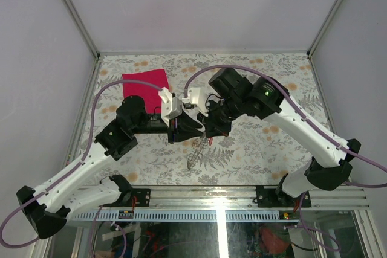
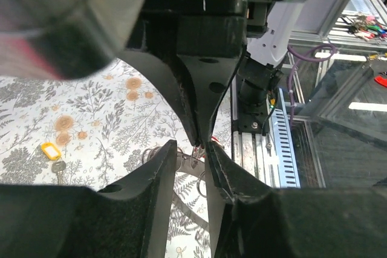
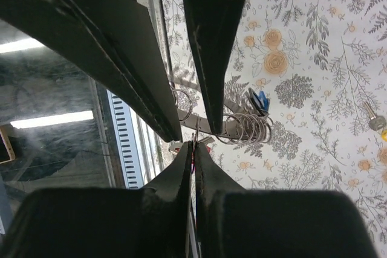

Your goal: Put the keys on the keyring

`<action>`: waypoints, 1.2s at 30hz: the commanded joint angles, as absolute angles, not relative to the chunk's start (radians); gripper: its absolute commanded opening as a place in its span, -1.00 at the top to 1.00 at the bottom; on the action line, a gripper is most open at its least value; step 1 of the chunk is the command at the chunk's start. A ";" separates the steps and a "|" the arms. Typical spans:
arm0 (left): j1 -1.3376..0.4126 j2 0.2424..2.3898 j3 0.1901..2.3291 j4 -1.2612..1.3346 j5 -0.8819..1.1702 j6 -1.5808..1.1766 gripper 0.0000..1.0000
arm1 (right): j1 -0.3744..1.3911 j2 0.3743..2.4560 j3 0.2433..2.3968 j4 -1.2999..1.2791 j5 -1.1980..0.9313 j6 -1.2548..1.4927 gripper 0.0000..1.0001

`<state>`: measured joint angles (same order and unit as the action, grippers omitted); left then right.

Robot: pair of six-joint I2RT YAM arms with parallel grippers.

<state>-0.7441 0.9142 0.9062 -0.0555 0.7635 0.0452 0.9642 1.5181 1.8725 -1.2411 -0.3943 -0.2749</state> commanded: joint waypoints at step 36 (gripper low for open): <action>-0.742 0.962 1.001 -0.150 0.844 0.157 0.72 | 0.974 1.427 1.865 -1.118 -0.488 -0.269 1.00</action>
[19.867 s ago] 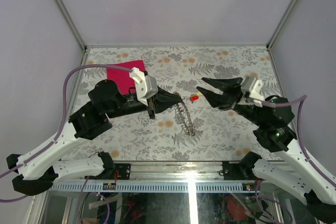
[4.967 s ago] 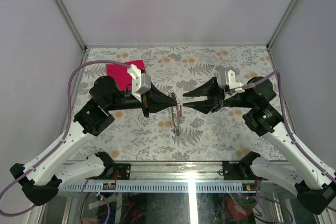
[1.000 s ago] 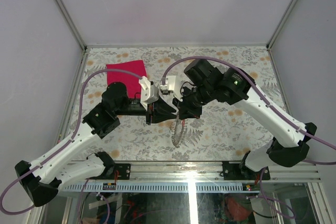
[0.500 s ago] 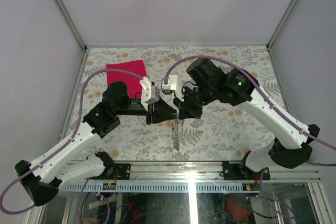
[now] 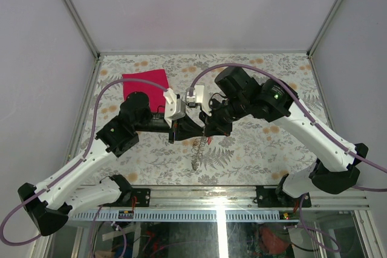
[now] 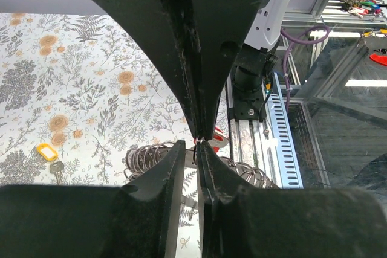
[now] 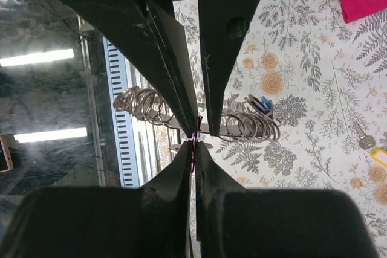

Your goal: Put the keys on the keyring

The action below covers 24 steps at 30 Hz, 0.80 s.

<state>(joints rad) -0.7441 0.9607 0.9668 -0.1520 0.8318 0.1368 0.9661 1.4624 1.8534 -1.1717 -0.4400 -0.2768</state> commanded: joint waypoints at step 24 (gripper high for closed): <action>-0.741 0.936 0.993 -0.112 0.749 0.099 1.00 | 0.975 1.362 1.799 -0.991 -0.387 -0.231 0.59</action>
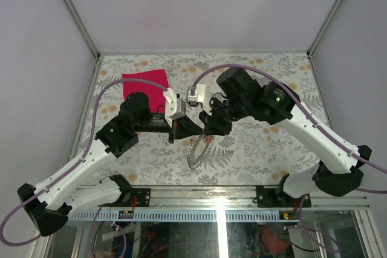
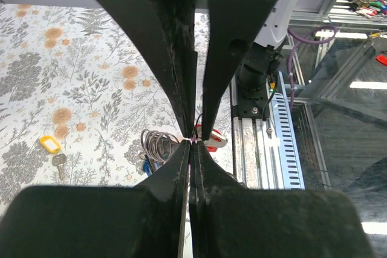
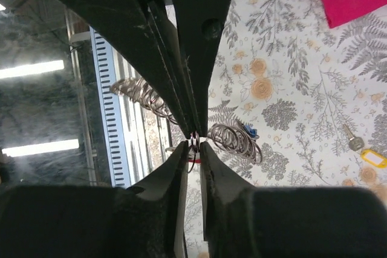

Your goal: Put the keys on the keyring

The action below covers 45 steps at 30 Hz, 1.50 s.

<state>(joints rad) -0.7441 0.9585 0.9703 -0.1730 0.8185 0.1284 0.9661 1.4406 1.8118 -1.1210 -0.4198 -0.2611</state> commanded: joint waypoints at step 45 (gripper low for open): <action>-0.741 0.858 0.882 0.163 0.426 -0.118 1.00 | 0.667 1.057 1.136 -0.112 -0.512 0.618 0.20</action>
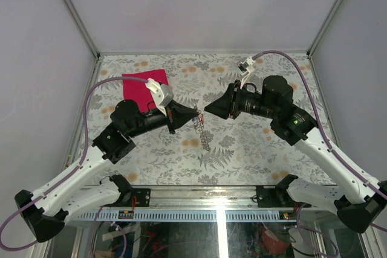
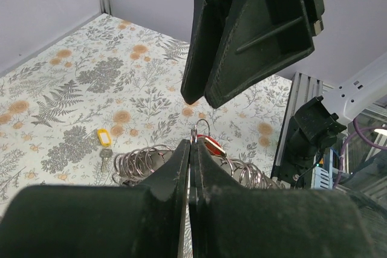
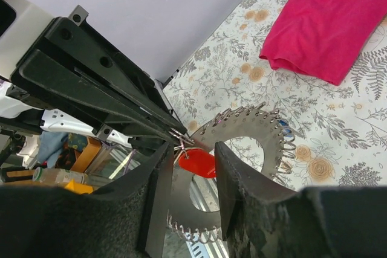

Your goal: Put the keys on the keyring

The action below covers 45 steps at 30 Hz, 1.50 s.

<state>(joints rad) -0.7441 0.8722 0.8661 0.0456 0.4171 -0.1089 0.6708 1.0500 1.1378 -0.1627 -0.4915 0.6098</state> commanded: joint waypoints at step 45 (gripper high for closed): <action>-0.740 0.847 0.886 0.149 0.402 -0.108 1.00 | 0.667 1.082 1.138 -0.145 -0.517 0.613 1.00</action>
